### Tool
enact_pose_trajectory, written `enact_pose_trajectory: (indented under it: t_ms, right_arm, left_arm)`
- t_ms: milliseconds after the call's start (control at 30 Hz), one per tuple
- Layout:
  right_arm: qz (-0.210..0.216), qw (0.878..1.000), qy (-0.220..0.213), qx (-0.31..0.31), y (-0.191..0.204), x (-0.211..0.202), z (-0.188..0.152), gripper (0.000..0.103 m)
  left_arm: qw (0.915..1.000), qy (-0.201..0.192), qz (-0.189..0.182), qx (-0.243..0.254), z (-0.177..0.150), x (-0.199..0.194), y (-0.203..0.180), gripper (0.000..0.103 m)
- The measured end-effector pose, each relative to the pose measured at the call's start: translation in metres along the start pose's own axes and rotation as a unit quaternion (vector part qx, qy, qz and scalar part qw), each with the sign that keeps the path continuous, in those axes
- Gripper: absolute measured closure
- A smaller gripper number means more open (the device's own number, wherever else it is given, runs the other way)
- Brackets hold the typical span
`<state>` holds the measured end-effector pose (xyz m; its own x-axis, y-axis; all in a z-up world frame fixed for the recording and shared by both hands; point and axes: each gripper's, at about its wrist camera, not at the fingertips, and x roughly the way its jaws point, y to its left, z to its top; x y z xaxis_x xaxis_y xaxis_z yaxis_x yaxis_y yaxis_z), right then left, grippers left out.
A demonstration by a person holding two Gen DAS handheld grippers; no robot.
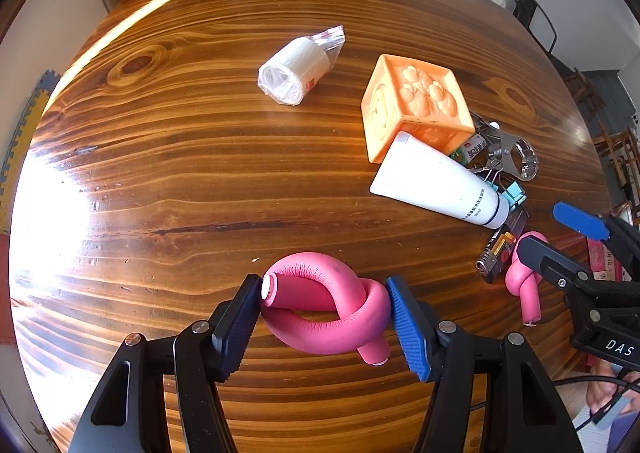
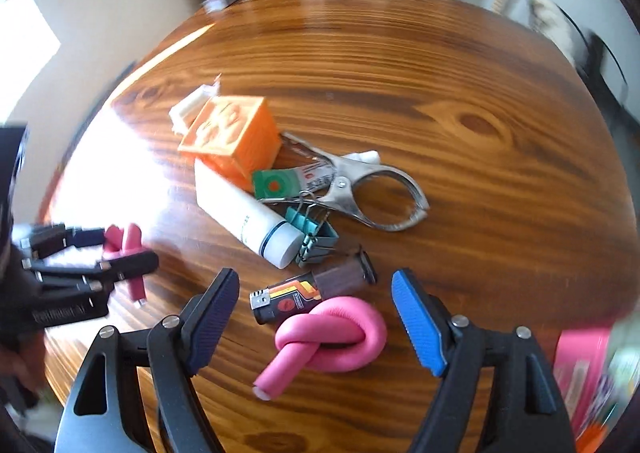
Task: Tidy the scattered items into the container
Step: 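Hold the pink roller in the left tool while the right tool grasps the lighter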
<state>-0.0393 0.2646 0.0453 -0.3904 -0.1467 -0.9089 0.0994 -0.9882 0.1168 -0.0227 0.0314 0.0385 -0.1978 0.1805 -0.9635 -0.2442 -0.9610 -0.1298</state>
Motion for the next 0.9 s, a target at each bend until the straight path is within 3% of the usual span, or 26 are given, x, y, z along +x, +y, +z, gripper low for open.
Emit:
enact_pose_trajectory:
  t_ms: [433, 500, 567, 900]
  right_arm:
    - [0.003, 0.995, 0.048, -0.090, 0.009, 0.032, -0.006, 0.008]
    - [-0.004, 0.993, 0.052, -0.108, 0.013, 0.035, -0.008, 0.004]
    - [-0.019, 0.991, 0.056, -0.124, 0.017, 0.038, -0.010, 0.001]
    - [-0.028, 0.993, 0.065, -0.098, 0.015, 0.047, -0.010, 0.001]
  left_arm:
    - [0.9999, 0.011, 0.004, -0.011, -0.014, -0.001, 0.012, 0.038]
    - [0.9998, 0.013, 0.006, -0.013, 0.021, 0.017, -0.019, 0.038]
    - [0.9998, 0.014, 0.006, -0.014, 0.021, 0.017, -0.019, 0.038]
    - [0.9997, 0.016, 0.008, -0.016, 0.019, 0.016, -0.018, 0.038]
